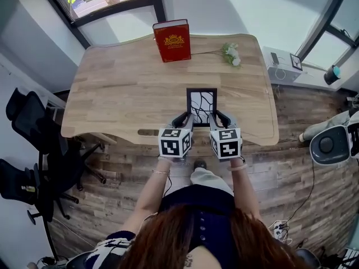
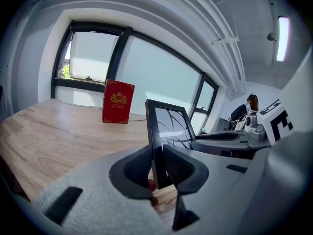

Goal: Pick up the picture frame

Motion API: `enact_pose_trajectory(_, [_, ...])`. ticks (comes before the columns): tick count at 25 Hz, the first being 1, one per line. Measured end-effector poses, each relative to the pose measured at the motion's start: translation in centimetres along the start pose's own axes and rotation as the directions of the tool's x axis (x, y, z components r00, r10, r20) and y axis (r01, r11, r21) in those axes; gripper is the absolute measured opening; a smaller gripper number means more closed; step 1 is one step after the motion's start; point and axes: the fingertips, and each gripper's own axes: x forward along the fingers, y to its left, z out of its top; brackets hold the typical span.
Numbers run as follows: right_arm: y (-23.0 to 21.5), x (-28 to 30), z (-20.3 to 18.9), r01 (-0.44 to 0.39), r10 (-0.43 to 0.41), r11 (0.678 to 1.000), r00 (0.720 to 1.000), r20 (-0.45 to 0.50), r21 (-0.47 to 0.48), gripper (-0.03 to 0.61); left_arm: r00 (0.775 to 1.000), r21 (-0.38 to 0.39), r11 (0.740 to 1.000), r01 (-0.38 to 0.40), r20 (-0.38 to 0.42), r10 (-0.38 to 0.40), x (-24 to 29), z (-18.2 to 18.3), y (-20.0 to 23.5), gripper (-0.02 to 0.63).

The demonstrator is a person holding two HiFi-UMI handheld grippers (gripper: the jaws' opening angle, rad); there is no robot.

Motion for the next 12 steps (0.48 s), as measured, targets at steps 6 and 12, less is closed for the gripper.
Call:
enact_pose_trajectory(6, [1.4, -1.8, 0.2, 0.000, 0.000, 1.000, 1.000, 0.029, 0.003, 0.087, 1.000, 0.019, 1.000, -0.001, 0.028, 0.000, -2.3, 0.1, -0.4, 0.087])
enact_pose_trajectory(12, [2.7, -3.5, -0.1, 0.001, -0.001, 1.000, 0.999, 0.046, 0.000, 0.087, 0.999, 0.032, 0.999, -0.004, 0.048, 0.002, -4.4, -0.3, -1.0, 0.087])
